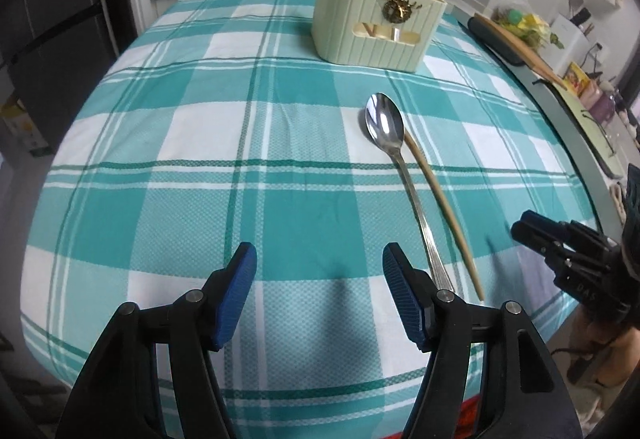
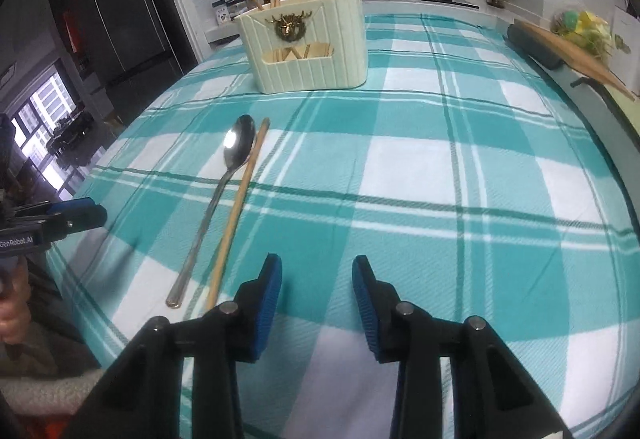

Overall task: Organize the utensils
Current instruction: 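Move both grippers back to the last chopstick and steel spoon, then grasp the last wooden chopstick with the right gripper while the left approaches the spoon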

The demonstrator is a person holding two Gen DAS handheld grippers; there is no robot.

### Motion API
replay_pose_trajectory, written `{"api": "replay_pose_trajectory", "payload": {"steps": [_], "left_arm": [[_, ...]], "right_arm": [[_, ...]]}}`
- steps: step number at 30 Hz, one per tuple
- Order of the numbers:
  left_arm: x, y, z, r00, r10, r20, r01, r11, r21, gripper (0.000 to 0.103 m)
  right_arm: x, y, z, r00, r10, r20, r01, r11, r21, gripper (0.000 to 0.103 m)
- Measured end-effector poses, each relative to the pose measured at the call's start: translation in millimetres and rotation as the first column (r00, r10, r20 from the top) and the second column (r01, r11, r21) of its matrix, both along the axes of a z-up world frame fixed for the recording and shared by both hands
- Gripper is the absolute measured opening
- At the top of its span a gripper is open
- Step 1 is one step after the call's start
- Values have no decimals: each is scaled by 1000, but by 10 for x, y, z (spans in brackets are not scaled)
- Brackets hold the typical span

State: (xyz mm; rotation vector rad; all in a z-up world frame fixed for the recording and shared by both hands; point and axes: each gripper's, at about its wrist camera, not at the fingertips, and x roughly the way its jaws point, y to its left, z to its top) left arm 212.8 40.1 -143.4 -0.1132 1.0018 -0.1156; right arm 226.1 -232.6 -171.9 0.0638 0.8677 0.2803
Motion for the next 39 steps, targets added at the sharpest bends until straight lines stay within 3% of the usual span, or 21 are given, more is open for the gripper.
{"api": "replay_pose_trajectory", "payload": {"steps": [2,7,12,14,17,24,30,39], "left_arm": [[-8,-7,-14,1000,14,3,-14,1000,2,68],[-80,-23,-33,999,38,14,-38,999,18,68],[-187,-34,-106,999,42,-4,-41,999,35,68],[-229,-26,-117,999,45,-2,-45,998,39,68],[-259,-15,-120,999,50,5,-50,998,36,68],[-204,-147,-75,1000,10,28,-10,1000,17,73],[52,-476,-106,997,-69,42,67,997,31,75],[405,-789,-417,998,-64,-8,64,992,113,75]], "right_arm": [[-30,134,-17,999,42,-6,-42,999,1,27],[103,475,20,992,128,-2,-128,991,-28,26],[339,734,-98,989,149,-22,-150,987,-60,25],[392,814,-178,987,158,-35,-161,983,-86,10],[381,841,-229,989,145,-34,-147,984,-100,9],[282,487,-218,1000,-24,-20,22,995,-95,7],[95,-22,-223,985,-175,0,173,975,-142,7],[-148,-398,-229,963,-269,32,271,951,-146,8]]}}
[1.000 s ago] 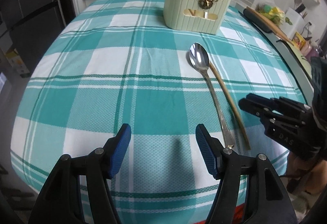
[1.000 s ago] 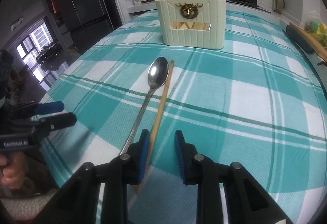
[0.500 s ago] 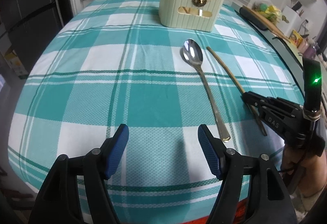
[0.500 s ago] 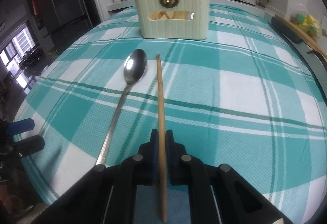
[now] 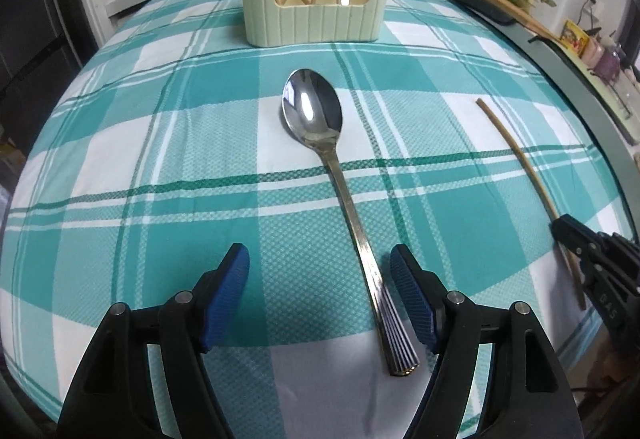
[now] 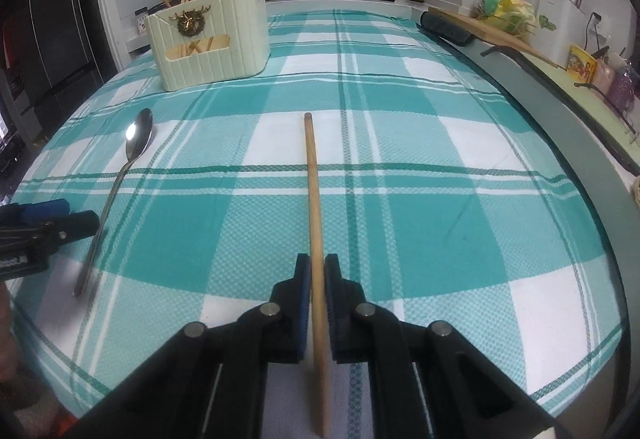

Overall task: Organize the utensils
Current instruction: 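Grasp the last wooden chopstick with the right gripper while the left approaches the spoon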

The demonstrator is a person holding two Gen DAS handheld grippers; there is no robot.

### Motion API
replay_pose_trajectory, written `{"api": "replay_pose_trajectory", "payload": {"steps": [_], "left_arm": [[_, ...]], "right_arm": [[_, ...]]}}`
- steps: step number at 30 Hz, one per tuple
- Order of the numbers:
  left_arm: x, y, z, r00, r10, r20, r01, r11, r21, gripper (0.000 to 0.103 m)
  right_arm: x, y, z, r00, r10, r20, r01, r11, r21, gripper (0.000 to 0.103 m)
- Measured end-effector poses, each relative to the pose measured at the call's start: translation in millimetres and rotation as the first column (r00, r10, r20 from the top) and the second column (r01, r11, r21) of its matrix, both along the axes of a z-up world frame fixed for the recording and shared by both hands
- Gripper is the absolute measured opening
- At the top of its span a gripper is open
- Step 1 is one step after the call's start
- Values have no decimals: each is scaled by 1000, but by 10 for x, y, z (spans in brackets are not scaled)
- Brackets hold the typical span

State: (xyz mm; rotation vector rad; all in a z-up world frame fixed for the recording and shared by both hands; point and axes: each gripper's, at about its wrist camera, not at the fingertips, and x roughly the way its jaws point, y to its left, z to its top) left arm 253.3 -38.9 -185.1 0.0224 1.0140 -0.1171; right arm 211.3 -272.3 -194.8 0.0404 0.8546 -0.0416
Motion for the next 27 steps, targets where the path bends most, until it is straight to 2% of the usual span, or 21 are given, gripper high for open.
{"api": "replay_pose_trajectory", "payload": {"steps": [2,6,9,11,13,19,24,27], "left_arm": [[-38,19,-15,1000,3,23,-4,1000,29,77],[-93,159,-16,999,31,19,-31,999,30,78],[-123,248,-17,999,50,15,-50,998,28,81],[-131,263,-18,999,51,14,-51,998,31,81],[-137,258,-18,999,51,13,-52,998,33,81],[-127,267,-31,999,49,16,-49,998,34,86],[-120,284,-56,998,51,22,-52,998,34,95],[-114,304,-66,998,51,25,-51,998,32,98]], "right_arm": [[-12,-6,-5,1000,7,3,-7,1000,1,8],[-20,-8,-11,1000,14,5,-14,1000,0,9],[-16,-11,-13,1000,21,7,-21,1000,21,19],[-12,15,-16,1000,27,9,-27,999,28,31],[-4,48,-19,999,31,10,-32,999,21,35],[-14,32,-5,1000,14,1,-14,1000,16,35],[-9,-8,-6,1000,-5,-11,5,1000,-3,37],[14,-2,-1,1000,-12,-18,12,1000,-12,47]]}}
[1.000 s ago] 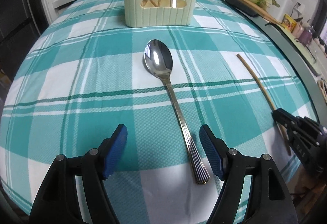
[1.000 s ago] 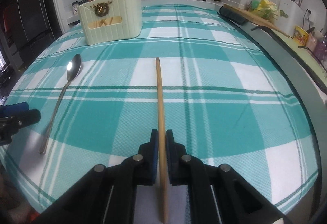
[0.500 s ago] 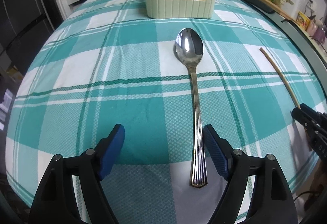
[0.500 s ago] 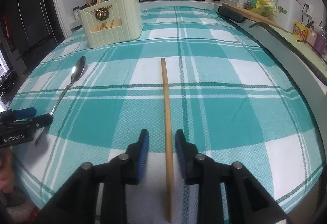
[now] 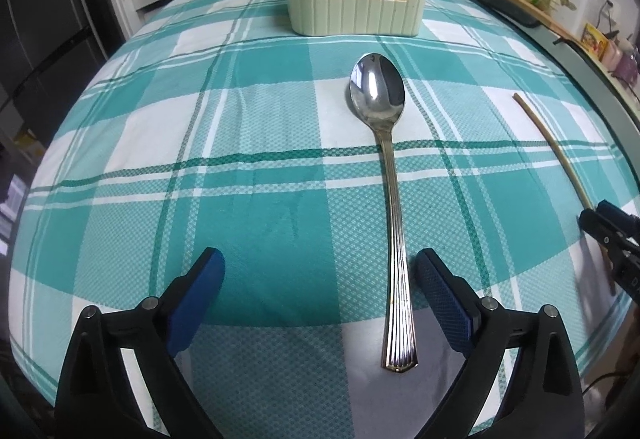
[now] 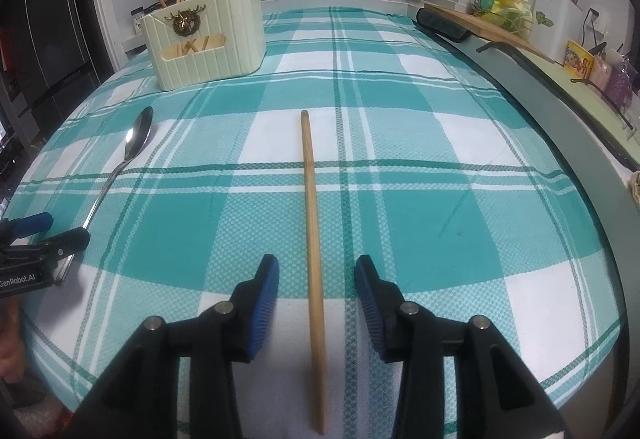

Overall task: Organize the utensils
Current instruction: 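Grasp the last wooden chopstick with the right gripper while the left approaches the spoon, then close the left gripper on the steel spoon's bowl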

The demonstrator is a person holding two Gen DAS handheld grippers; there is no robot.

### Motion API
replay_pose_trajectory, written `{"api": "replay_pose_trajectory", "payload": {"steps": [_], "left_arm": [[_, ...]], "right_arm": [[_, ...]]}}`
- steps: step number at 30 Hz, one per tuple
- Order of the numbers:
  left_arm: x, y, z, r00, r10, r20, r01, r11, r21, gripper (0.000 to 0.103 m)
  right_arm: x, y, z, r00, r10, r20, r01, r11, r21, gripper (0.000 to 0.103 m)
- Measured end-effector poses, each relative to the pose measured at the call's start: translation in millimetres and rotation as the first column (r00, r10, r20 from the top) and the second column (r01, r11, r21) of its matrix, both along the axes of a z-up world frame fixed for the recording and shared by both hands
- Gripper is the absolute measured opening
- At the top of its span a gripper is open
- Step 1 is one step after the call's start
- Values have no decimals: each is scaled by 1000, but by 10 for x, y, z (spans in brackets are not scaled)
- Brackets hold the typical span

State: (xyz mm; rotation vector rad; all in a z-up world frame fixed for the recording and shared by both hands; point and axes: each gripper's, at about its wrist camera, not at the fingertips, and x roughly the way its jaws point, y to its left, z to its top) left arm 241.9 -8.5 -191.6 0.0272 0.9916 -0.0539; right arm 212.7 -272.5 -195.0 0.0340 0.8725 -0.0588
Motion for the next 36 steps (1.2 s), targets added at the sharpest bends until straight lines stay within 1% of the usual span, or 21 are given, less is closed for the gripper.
{"api": "replay_pose_trajectory", "payload": {"steps": [1,5,8,12,14,18,20,22,24,25,28,30,31,33,34,35,36], "left_arm": [[1,6,-4,1000,-1,1,1,1000,-1,98],[7,22,-14,1000,-9,4,9,1000,-1,101],[58,27,-18,1000,-28,-8,28,1000,-1,103],[197,-7,-13,997,-66,-39,66,998,-2,103],[260,-37,-11,996,-76,-48,76,997,-2,103],[414,-138,-6,994,-96,-56,96,995,0,102],[524,-196,-1,993,-102,-57,101,995,-9,102],[645,-253,9,993,-104,-57,104,994,-16,100],[767,-313,25,993,-101,-56,100,995,-16,95],[827,-344,34,994,-98,-56,98,995,-13,94],[958,-425,48,993,-107,-51,107,994,-14,87],[1014,-458,56,992,-116,-51,115,993,-18,79],[1027,-467,65,991,-122,-49,121,992,-23,76],[1036,-483,82,990,-137,-43,136,990,-28,61],[1032,-485,94,989,-147,-36,145,989,-35,55],[1030,-483,104,988,-150,-30,149,988,-39,43],[1034,-480,115,988,-155,-27,153,987,-49,41]], "right_arm": [[10,7,1,1000,-3,-3,3,1000,-3,49],[51,31,5,1000,-4,-13,4,1000,-13,49],[98,36,22,1000,8,-23,-8,1000,-8,49],[227,59,46,997,62,-52,-62,998,-1,49],[299,90,31,993,93,-79,-95,995,-14,49],[402,113,28,987,127,-102,-132,991,-39,49],[473,88,33,984,139,-114,-144,989,-34,49],[579,53,37,981,148,-126,-153,988,-24,49],[695,13,38,978,155,-141,-158,987,-11,49],[760,-3,43,976,160,-148,-163,987,-10,48],[943,-23,61,970,175,-167,-177,984,4,44],[1059,-25,64,967,187,-172,-190,982,1,41],[1113,-18,64,966,192,-173,-196,981,-6,36],[1204,-5,72,963,203,-178,-208,978,-12,29],[1240,5,78,961,210,-180,-216,976,-13,21],[1269,15,82,959,217,-182,-224,974,-18,9],[1293,21,85,958,221,-183,-229,973,-21,8]]}}
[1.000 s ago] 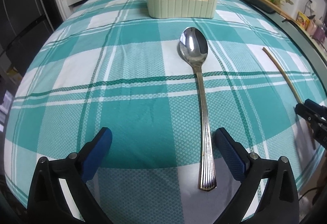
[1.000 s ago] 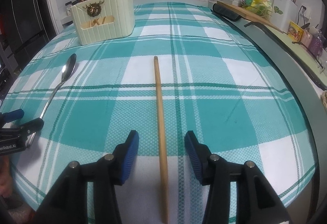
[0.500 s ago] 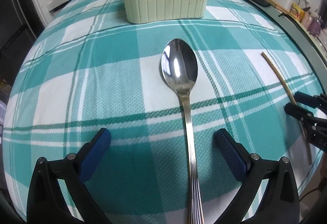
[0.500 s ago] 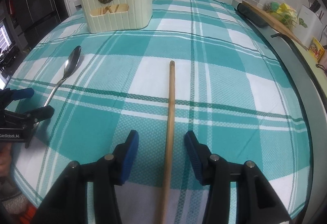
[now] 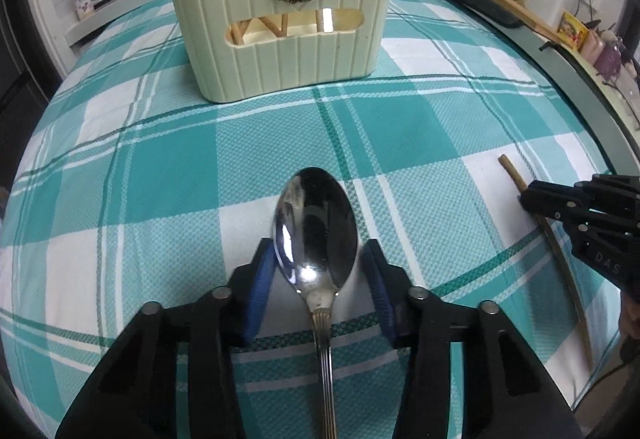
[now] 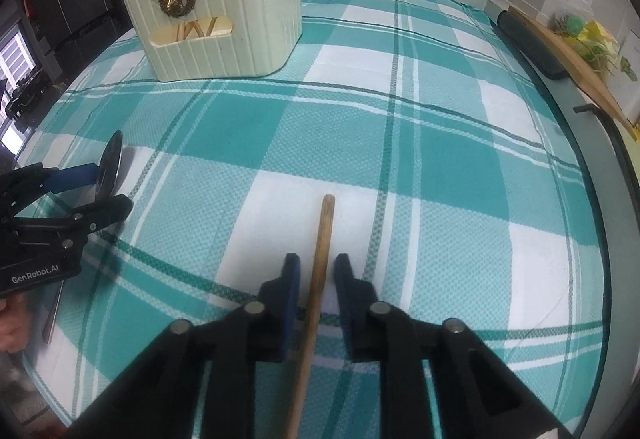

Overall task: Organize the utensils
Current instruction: 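Close the left gripper on the steel spoon's bowl, then lift the chopstick and spoon and carry both grippers over the cream box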

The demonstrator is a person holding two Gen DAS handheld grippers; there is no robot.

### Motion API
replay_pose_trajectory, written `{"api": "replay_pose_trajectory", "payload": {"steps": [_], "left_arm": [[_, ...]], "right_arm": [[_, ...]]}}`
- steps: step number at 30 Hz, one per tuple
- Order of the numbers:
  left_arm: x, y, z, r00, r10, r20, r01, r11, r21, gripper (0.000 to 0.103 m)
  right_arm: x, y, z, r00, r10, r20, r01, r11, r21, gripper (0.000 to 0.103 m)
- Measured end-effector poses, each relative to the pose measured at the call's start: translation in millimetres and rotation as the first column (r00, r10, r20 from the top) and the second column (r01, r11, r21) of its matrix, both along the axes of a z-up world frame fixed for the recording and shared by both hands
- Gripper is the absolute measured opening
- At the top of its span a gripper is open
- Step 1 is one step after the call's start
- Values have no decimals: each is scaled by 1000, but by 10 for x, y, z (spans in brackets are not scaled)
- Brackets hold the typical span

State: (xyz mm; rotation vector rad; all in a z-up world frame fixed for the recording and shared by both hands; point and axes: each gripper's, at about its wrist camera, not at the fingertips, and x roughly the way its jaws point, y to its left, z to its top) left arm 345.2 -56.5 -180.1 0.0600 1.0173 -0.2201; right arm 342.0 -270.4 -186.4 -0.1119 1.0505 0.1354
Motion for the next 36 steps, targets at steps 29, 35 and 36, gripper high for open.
{"api": "replay_pose_trajectory", "payload": {"steps": [29,35,36], "left_arm": [[-964,580,1274,941,69,331,-2,980,-198,41],[-1066,623,1406,928,85,363,-5,977,-214,41],[-1080,626,1428,926,85,368,-3,976,-216,41]], "right_arm": [[-915,9,1087,954,-48,296,-15,979,205,7],[-1036,89,1275,936,-32,352,-37,981,188,7],[-1050,97,1305,932,-32,360,-39,982,187,7]]}}
